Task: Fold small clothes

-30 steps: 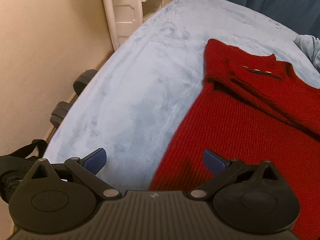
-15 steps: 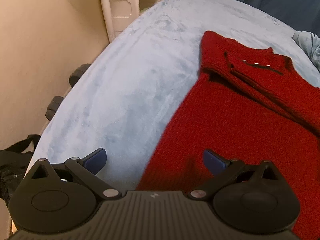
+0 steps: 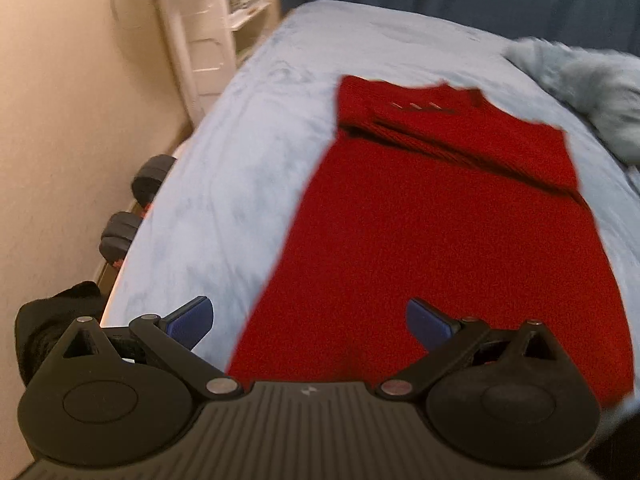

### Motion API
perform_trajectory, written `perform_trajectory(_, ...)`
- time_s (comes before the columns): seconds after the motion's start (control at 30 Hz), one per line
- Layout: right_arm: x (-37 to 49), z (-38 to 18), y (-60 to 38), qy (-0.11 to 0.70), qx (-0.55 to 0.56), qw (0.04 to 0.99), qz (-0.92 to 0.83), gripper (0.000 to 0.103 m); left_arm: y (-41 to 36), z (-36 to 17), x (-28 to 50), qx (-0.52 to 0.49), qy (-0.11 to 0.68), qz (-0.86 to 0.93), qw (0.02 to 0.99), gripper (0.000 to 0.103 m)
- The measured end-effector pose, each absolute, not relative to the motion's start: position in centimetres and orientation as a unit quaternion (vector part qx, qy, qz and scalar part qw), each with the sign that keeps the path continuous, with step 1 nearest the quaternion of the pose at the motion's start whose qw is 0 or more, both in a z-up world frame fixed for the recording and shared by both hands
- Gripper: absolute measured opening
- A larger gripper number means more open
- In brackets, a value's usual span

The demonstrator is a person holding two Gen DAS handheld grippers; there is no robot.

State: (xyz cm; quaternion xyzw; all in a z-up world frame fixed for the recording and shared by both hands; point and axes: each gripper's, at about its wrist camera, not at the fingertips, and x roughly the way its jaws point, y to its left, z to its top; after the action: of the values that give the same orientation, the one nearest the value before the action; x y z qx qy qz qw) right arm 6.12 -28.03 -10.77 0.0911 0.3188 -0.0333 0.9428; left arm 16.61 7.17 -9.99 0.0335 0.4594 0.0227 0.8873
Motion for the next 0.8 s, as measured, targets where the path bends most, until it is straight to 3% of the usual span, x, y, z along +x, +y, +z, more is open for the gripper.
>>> perform_trajectory(0.33, -3.9, -7.3, -21.1, 0.321, 0.063, 0.945, -0.004, 0.087, 3.6, -8.1, 4.6, 0.060, 0.442, -0.014, 0.895, 0.103)
perform_trajectory(0.8, -9.5, -5.7, -17.6, 0.314, 0.026, 0.949, 0.004, 0.087, 3.8, -6.8, -2.8, 0.060, 0.424, -0.030, 0.903, 0.103)
